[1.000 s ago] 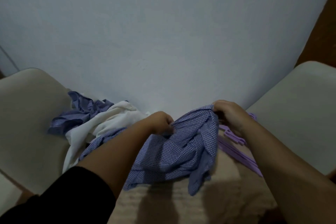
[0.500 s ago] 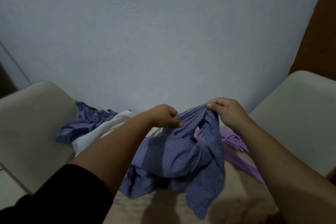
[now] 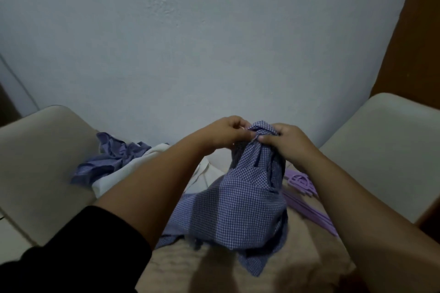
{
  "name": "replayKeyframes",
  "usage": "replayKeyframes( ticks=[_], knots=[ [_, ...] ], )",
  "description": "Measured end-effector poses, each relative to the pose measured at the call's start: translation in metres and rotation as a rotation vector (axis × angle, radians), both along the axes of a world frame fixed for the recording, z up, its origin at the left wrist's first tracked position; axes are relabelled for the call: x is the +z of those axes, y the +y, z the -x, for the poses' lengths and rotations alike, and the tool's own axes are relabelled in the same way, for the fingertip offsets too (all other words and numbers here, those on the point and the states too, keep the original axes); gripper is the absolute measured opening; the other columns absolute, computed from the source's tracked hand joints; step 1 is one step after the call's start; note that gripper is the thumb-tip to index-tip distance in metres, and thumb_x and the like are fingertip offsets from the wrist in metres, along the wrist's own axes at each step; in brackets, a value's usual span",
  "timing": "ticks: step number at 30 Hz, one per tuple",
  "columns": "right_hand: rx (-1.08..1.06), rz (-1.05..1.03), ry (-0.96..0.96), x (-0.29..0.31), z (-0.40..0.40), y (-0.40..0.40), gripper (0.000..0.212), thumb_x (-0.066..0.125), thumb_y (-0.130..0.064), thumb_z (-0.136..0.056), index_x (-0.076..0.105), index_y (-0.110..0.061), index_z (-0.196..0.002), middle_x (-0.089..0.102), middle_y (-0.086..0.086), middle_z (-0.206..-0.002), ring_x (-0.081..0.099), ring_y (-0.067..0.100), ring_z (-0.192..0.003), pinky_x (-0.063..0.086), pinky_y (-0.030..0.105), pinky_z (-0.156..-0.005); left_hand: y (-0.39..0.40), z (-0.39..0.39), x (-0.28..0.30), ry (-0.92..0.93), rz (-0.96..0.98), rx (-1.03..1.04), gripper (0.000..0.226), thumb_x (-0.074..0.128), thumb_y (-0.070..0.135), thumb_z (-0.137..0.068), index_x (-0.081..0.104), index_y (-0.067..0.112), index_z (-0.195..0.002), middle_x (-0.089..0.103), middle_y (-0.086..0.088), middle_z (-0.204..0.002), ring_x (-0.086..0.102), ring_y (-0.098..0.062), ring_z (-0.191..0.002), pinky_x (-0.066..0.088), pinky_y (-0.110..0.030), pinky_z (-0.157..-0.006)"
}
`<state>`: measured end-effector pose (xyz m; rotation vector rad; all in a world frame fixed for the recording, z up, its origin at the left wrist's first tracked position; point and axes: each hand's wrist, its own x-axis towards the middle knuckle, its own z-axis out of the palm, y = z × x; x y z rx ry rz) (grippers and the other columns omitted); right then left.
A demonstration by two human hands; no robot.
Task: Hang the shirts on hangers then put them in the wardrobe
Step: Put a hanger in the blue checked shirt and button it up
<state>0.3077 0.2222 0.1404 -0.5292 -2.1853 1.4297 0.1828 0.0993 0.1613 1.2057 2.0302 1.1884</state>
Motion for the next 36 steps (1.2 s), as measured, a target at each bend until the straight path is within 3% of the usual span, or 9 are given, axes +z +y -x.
replayKeyframes(
  ticks=[4,11,14,17,20,22,28,33,36],
  knots=[
    [-0.079,0.178,0.201,0.004,-0.008,0.015,0.016,0.058,-0.007,-0.09,0.065,-0.019,-0.083,0.068,0.001,-0.083,0.064,0.018,-0.073,0.052,0.028,-0.067,-0.01,0.006,-0.025,0.149,0.27,-0.035,0.005,0.065,0.016,-0.09,0.065,0.015,-0.094,0.065,0.0,-0.094,0.058,-0.015,-0.091,0.044,-0.023,-0.079],
    [0.317,0.016,-0.125,-0.009,-0.007,0.012,0.029,0.077,-0.013,-0.075,0.067,-0.022,-0.101,0.072,0.001,-0.103,0.068,0.017,-0.094,0.054,0.03,-0.084,0.001,0.004,-0.012,0.005,-0.104,0.116,0.014,0.058,0.005,-0.091,0.067,0.012,-0.084,0.064,-0.009,-0.082,0.056,-0.016,-0.071,0.049,-0.03,-0.072],
    [0.142,-0.065,-0.145,-0.017,0.002,0.003,0.02,0.068,-0.009,-0.082,0.067,-0.027,-0.092,0.071,0.001,-0.097,0.066,0.019,-0.089,0.053,0.034,-0.083,0.008,-0.009,-0.006,-0.035,-0.11,0.093,0.019,0.054,0.003,-0.092,0.065,0.016,-0.085,0.063,-0.005,-0.081,0.057,-0.014,-0.07,0.051,-0.032,-0.07],
    [0.14,0.157,-0.029,-0.018,0.0,0.005,0.031,0.055,0.004,-0.087,0.068,-0.023,-0.091,0.071,0.005,-0.095,0.067,0.02,-0.086,0.054,0.033,-0.079,0.005,-0.007,-0.013,-0.129,-0.023,0.054,0.028,0.05,-0.004,-0.091,0.057,0.014,-0.111,0.063,-0.006,-0.096,0.059,-0.012,-0.067,0.05,-0.025,-0.058],
    [0.194,0.333,0.045,-0.015,-0.007,0.011,0.028,0.046,0.01,-0.09,0.066,-0.01,-0.093,0.071,0.009,-0.093,0.067,0.023,-0.084,0.054,0.03,-0.072,0.0,0.0,-0.025,0.182,0.314,-0.069,0.036,0.057,0.0,-0.088,0.059,0.016,-0.121,0.064,-0.006,-0.12,0.058,-0.014,-0.085,0.046,-0.022,-0.071],
    [0.194,0.39,0.084,-0.013,-0.011,0.016,0.027,0.044,0.012,-0.09,0.064,-0.006,-0.092,0.07,0.009,-0.09,0.066,0.022,-0.082,0.052,0.029,-0.07,-0.003,0.004,-0.03,0.292,0.337,0.011,0.025,0.064,0.011,-0.088,0.066,0.011,-0.113,0.066,-0.007,-0.119,0.058,-0.018,-0.1,0.04,-0.021,-0.084],
    [0.122,0.408,0.036,-0.019,-0.017,0.032,0.03,0.043,0.018,-0.085,0.063,-0.002,-0.096,0.068,0.015,-0.097,0.063,0.032,-0.094,0.05,0.038,-0.082,-0.007,0.019,-0.021,-0.08,0.037,0.163,0.008,0.054,0.018,-0.095,0.061,0.015,-0.092,0.067,-0.005,-0.104,0.06,-0.017,-0.104,0.045,-0.024,-0.079],
    [0.155,0.368,-0.061,-0.022,-0.018,0.035,0.029,0.056,0.012,-0.08,0.061,-0.002,-0.105,0.068,0.018,-0.107,0.062,0.037,-0.102,0.051,0.044,-0.088,-0.007,0.017,-0.008,-0.257,-0.104,0.181,0.016,0.049,0.019,-0.096,0.059,0.009,-0.105,0.067,-0.007,-0.108,0.071,-0.025,-0.089,0.051,-0.037,-0.089],
    [0.311,0.4,-0.1,-0.011,-0.016,0.026,0.062,0.075,-0.005,-0.066,0.054,-0.016,-0.124,0.064,0.004,-0.118,0.062,0.022,-0.105,0.051,0.029,-0.078,-0.005,0.01,-0.002,-0.281,-0.127,0.156,0.016,0.048,0.019,-0.096,0.058,0.01,-0.105,0.066,-0.009,-0.11,0.072,-0.026,-0.079,0.054,-0.037,-0.084]
  ],
)
